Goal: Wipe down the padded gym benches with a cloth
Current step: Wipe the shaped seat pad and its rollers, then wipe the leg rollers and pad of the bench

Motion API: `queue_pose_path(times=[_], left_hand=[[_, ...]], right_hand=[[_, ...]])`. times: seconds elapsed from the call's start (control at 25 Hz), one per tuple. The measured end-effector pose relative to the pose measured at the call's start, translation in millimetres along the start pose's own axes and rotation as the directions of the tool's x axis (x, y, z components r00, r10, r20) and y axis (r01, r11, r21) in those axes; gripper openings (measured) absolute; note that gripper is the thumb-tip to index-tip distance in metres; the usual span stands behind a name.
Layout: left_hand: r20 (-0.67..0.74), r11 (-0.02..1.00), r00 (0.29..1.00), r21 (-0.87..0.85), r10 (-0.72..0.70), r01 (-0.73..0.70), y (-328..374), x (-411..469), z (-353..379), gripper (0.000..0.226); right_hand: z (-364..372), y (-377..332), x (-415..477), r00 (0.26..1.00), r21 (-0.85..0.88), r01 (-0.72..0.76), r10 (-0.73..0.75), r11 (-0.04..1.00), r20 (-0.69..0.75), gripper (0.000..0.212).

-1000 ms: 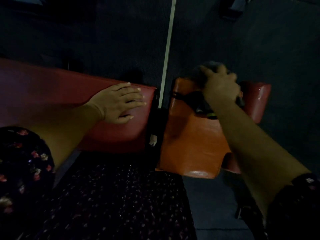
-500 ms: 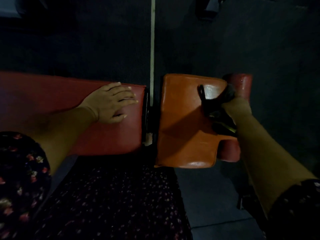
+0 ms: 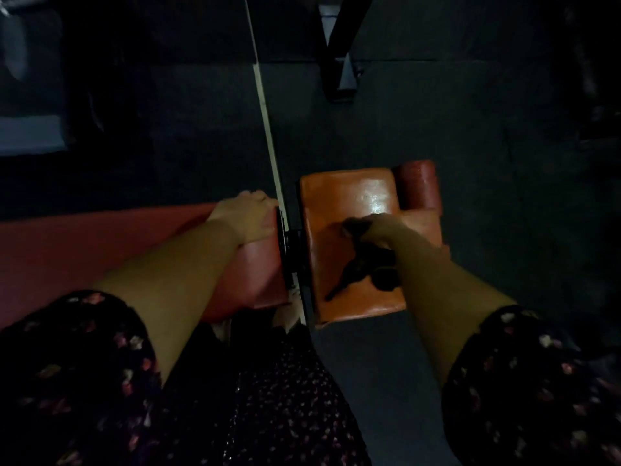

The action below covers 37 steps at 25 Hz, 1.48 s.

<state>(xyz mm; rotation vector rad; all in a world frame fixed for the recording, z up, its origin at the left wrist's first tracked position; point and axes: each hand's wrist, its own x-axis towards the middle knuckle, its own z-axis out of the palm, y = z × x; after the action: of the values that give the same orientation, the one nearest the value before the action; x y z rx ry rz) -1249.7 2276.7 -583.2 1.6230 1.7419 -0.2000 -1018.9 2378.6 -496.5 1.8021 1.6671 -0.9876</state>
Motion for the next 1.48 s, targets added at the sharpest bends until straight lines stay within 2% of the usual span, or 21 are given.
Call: queue_pose_path(times=[0.12,0.2,0.28,0.4,0.48,0.64,0.8,0.96,1.08,1.32,1.48], left_hand=[[-0.152,0.991,0.988,-0.126,0.018,-0.038,8,-26,-47,0.062],[-0.178,0.985,0.983,-0.160,0.041,-0.070,-3,-58,-58,0.058],[-0.124,0.995,0.992,-0.095,0.011,-0.023,-21,-96,-67,0.055],[-0.105,0.997,0.994,0.082,0.007,0.002,-44,-142,-103,0.059],[-0.175,0.993,0.984,0.110,-0.020,0.039,-49,-159,-146,0.060],[-0.287,0.989,0.958,0.146,0.026,0.017,-43,-183,-218,0.048],[-0.342,0.987,0.939,0.159,0.040,0.016,-32,-201,-263,0.043],[-0.279,0.977,0.960,0.214,0.034,0.027,-10,-214,-293,0.053],[-0.312,0.980,0.948,0.200,0.064,0.000,16,-220,-320,0.062],[-0.336,0.978,0.929,0.186,0.154,-0.094,63,-209,-351,0.066],[-0.283,0.954,0.923,0.223,0.260,-0.201,132,-194,-345,0.059]], right_hand=[[19,-28,-8,0.983,-0.192,0.179,-0.181,0.965,0.008,0.047],[25,-48,-37,0.983,-0.251,0.184,-0.176,0.950,0.055,0.046],[28,-63,-70,0.975,-0.423,0.221,-0.211,0.879,0.071,0.033],[21,-93,-104,0.945,-0.449,0.312,-0.321,0.837,0.059,0.042],[-9,-113,-126,0.913,-0.430,0.384,-0.407,0.817,0.042,0.045],[-74,-138,-173,0.915,-0.515,0.388,-0.387,0.764,0.116,0.051],[-115,-155,-203,0.887,-0.547,0.363,-0.460,0.755,-0.046,0.054],[-134,-165,-234,0.861,-0.594,0.285,-0.473,0.752,-0.186,0.063],[-148,-161,-257,0.839,-0.586,0.272,-0.486,0.764,-0.244,0.062],[-184,-106,-289,0.791,-0.449,0.211,-0.422,0.868,-0.443,0.061],[-204,-49,-301,0.788,-0.356,0.173,-0.346,0.918,-0.510,0.060]])
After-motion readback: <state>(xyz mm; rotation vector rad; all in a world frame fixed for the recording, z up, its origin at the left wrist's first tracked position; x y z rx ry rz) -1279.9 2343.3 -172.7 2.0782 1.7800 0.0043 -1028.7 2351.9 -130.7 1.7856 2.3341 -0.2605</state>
